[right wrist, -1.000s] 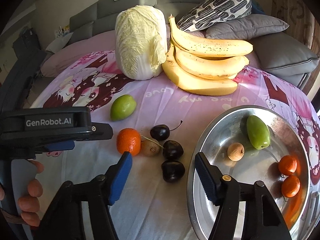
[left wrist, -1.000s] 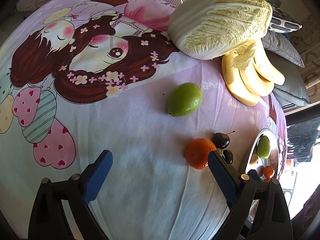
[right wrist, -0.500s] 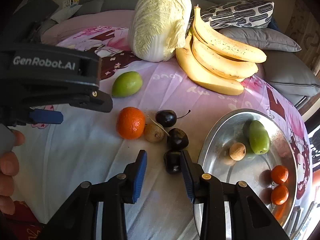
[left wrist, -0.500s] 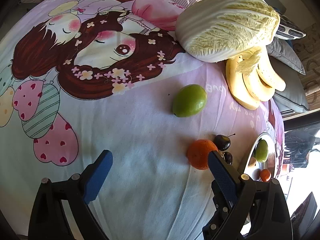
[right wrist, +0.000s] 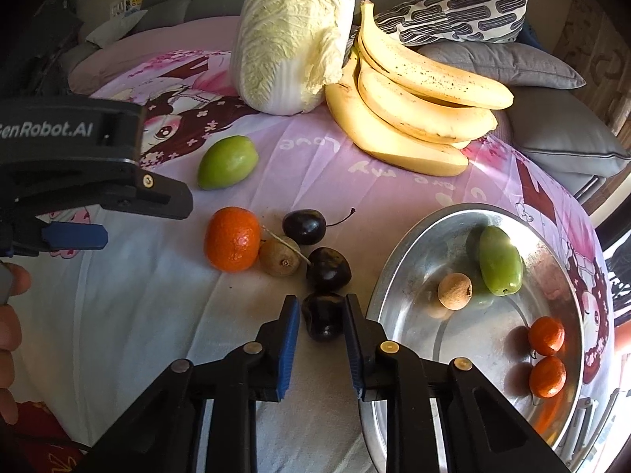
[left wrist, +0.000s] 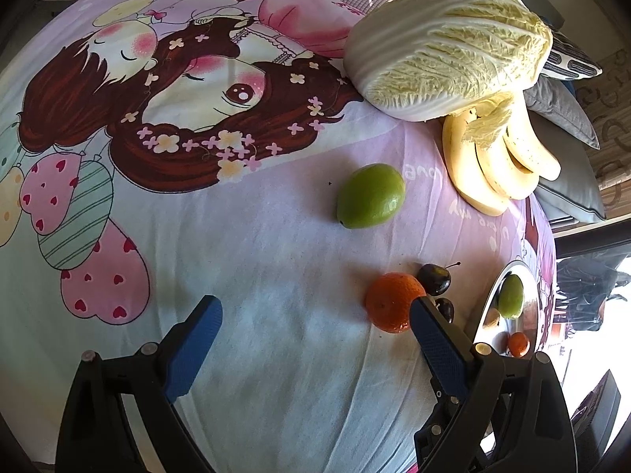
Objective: Organize fruits
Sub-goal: 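Grasp the tangerine with the left tool while the right tool holds the cherry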
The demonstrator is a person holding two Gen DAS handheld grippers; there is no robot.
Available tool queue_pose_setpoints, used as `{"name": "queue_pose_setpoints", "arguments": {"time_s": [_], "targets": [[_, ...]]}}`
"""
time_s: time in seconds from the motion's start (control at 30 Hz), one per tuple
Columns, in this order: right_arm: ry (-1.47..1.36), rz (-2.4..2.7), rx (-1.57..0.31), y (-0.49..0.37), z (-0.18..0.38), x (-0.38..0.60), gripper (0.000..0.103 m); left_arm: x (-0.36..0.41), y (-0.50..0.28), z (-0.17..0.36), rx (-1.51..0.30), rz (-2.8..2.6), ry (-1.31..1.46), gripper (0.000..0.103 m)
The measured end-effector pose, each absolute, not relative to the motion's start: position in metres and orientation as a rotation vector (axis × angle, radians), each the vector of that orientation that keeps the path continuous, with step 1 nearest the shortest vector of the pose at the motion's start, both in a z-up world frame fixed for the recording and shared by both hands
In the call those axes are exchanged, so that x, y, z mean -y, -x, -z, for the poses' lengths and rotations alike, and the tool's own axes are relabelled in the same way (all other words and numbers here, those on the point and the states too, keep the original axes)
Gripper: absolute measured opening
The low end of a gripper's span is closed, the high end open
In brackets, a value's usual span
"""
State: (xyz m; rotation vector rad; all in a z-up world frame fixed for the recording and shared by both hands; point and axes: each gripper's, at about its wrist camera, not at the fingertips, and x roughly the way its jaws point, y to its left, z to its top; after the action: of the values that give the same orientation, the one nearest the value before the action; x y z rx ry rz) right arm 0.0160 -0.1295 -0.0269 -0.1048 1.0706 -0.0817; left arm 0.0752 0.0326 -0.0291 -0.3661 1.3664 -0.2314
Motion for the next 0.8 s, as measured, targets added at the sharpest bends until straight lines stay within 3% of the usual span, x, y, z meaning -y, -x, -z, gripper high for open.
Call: {"name": "queue_pose_setpoints", "arguments": {"time_s": [0.37,0.63,0.73,0.8], "targets": [[0.085,0.072,-1.076,-0.015,0.025,0.131,0.025,-0.002,-0.083,0.042,-1.415,0.355,0.372,0.089],[0.050,0.066,-1.079,-0.015,0.024,0.134,0.025,0.020,-0.094,0.044,-1.410,0.397,0.318,0.065],[0.041,0.064,-1.080,-0.015,0.023,0.135,0.025,0.029,-0.098,0.044,-1.408,0.441,0.339,0.042],[0.044,0.064,-1.080,-0.016,0.023,0.136,0.026,0.033,-0.096,0.044,-1.407,0.449,0.325,0.040]]}}
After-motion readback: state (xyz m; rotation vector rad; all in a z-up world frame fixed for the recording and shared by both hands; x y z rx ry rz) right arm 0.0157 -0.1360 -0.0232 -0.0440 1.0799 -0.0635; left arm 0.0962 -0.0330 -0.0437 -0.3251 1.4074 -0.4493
